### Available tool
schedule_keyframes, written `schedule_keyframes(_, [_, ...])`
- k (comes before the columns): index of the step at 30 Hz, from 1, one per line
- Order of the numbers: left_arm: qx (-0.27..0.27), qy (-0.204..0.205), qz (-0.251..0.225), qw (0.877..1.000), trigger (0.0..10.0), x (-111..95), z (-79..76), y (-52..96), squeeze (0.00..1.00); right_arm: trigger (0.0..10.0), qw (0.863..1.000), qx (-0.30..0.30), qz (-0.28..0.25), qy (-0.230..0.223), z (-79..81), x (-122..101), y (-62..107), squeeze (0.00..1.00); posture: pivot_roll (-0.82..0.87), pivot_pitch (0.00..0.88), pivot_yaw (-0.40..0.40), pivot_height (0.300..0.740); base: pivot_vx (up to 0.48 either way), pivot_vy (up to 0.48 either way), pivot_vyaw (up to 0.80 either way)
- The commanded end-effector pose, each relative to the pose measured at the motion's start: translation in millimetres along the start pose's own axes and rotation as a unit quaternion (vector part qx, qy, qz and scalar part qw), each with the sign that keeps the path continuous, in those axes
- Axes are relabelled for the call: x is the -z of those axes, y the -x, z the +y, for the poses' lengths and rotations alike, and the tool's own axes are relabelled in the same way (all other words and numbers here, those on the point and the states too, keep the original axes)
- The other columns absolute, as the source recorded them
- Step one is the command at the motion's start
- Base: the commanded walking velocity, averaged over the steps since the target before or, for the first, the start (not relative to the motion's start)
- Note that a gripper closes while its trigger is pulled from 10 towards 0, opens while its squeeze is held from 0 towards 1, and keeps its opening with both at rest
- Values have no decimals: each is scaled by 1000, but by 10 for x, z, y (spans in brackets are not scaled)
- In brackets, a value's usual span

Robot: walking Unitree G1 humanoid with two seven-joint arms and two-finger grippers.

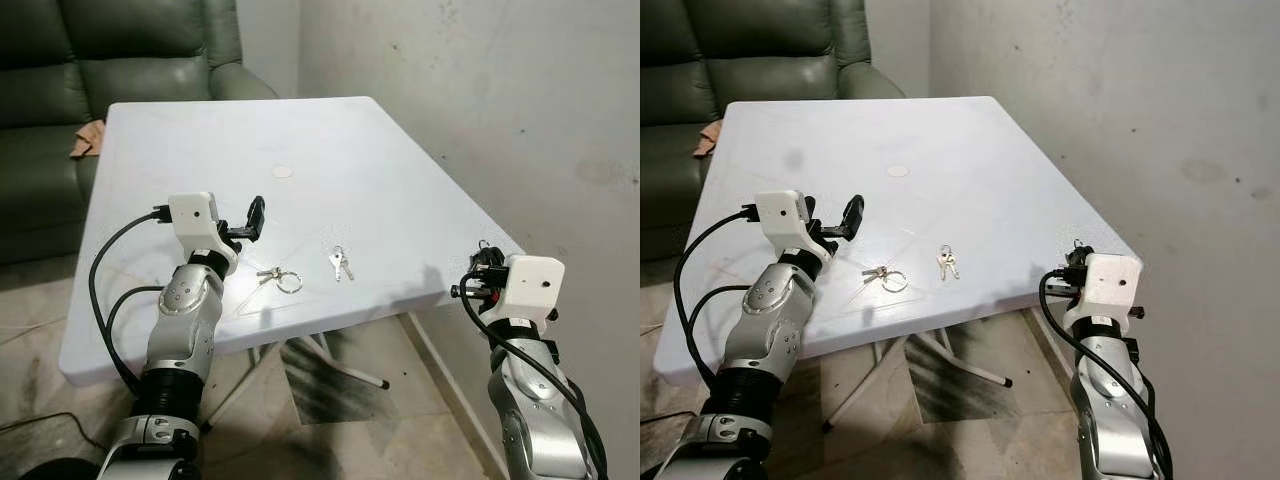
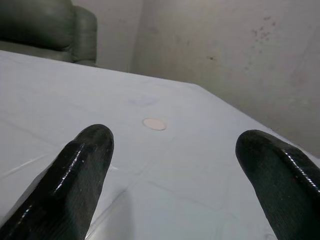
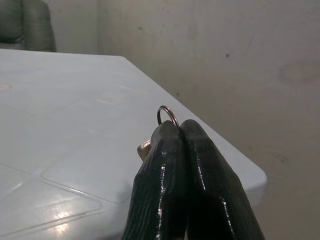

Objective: Hang keys on a hook

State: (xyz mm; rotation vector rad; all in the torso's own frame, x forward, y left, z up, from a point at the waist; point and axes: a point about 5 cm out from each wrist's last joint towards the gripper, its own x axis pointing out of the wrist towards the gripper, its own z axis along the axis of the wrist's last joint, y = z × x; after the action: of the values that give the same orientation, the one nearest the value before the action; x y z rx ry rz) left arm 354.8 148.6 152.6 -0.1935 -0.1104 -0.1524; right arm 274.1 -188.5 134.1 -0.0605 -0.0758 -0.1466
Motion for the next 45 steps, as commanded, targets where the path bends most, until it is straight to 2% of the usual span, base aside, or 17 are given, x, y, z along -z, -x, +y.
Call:
schedule_keyframes(1, [2,-4,-1,1000,10000,-23,-12,-6,0,10000,1000,8,-10,-1,-24,-60,12,0,-19,0,-26,740,0,0,-756])
schedule_keyframes(9, [10,7,-1,1000,10000,-28,-27,-10,0,10000,1000,10,-7,-3,-19,-52,21,0,-17,0,-24,740,0,0,-758])
schedule_keyframes(12, [6,9,1,1000,10000,-23,-23,-17,0,10000,1000,11,-7,-3,-20,-53,18,0,-18,0,-21,740,0,401,-756])
schedule_keyframes(15, [4,-9,5,1000,10000,-24,-25,-20,0,10000,1000,11,-7,-4,-16,-51,21,0,-18,0,-21,740,0,0,-756])
schedule_keyframes(45, [25,-22,11,999,10000,3,-113,-23,0,10000,1000,14,-8,-1,-27,-63,29,0,-30,0,-21,740,0,0,-756])
